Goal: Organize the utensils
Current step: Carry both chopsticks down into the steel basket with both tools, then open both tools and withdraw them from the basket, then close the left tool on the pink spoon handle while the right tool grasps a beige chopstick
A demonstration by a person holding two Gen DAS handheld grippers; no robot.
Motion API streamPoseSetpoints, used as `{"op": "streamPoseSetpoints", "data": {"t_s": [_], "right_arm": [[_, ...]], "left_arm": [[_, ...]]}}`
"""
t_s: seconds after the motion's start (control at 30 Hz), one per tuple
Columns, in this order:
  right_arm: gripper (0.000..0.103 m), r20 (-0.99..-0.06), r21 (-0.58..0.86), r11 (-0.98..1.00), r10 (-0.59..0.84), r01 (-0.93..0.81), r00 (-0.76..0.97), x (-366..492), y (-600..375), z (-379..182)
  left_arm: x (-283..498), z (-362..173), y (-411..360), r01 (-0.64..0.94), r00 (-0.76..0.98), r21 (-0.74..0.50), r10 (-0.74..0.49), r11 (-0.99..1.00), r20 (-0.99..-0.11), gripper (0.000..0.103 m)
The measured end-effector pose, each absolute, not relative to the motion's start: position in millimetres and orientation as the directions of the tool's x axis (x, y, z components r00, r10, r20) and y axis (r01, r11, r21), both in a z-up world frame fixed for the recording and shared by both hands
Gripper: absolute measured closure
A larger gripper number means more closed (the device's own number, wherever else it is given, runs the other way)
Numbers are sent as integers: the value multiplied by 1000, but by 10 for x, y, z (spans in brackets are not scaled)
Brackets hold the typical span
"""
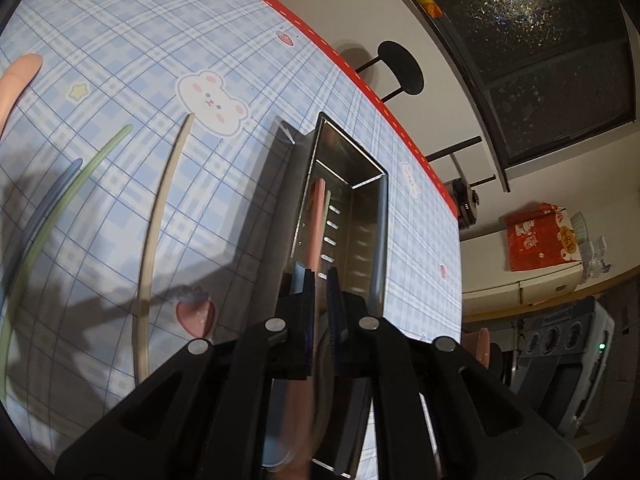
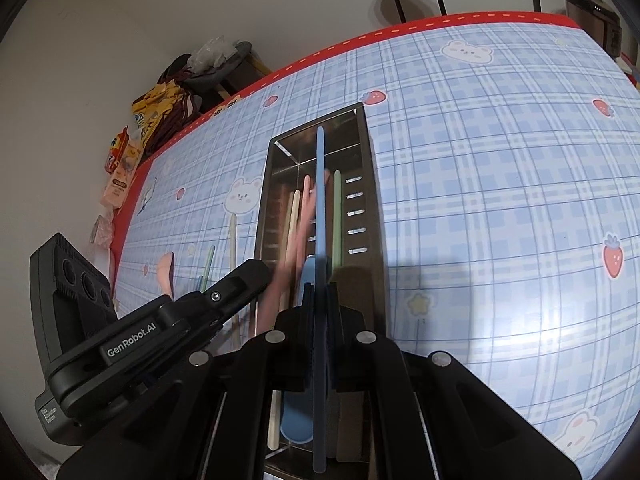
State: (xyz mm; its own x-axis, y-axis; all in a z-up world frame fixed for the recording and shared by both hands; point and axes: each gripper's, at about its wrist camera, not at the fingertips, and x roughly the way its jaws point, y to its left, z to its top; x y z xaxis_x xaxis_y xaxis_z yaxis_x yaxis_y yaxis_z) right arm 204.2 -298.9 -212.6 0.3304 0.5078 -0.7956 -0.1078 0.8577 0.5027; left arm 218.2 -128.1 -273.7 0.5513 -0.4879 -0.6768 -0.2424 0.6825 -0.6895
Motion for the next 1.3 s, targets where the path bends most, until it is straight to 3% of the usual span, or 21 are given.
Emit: {"op": "streamPoseSetpoints", "data": {"t_s": [0.13,0.23,0.33,0.37,0.43,0.47,0.57,0.97,1.3], "right_arm": [[95,-797,506,857,509,-102,324,2056,-2960,-2108],[90,-794,500,859,504,-107,341,2042,-2959,-2019],[62,-786,482,868,488,-119,379,1987,-2991,-1884],[51,-784,477,870,484,-124,389,1969,-3001,-1848],[38,-782,462,877,474,-133,405,1924,-3028,-1780],[27,-787,449,884,461,-131,411,1897,-3041,-1753],[7,-806,412,905,416,-106,421,1833,-3078,-1729],[6,-842,324,944,314,-53,439,1448,-3011,-1817],[6,-833,325,941,334,-99,442,1127,-2477,-1746]], "left_arm": [[2144,-2646,-1210,-232,566,-695,-487,680,-665,80],[2089,-2487,-1116,-203,592,-680,-465,705,-658,60],[1974,-2299,-958,-168,632,-650,-425,741,-648,41],[1944,-2254,-915,-164,640,-638,-411,752,-649,29],[1832,-2161,-758,-163,662,-605,-368,779,-653,18],[1792,-2140,-694,-164,669,-596,-356,786,-653,16],[1624,-2117,-476,-196,670,-547,-296,814,-680,7],[908,-2319,102,-316,563,-291,-68,903,-823,6],[690,-2164,362,-254,505,-206,-53,945,-862,6]]}}
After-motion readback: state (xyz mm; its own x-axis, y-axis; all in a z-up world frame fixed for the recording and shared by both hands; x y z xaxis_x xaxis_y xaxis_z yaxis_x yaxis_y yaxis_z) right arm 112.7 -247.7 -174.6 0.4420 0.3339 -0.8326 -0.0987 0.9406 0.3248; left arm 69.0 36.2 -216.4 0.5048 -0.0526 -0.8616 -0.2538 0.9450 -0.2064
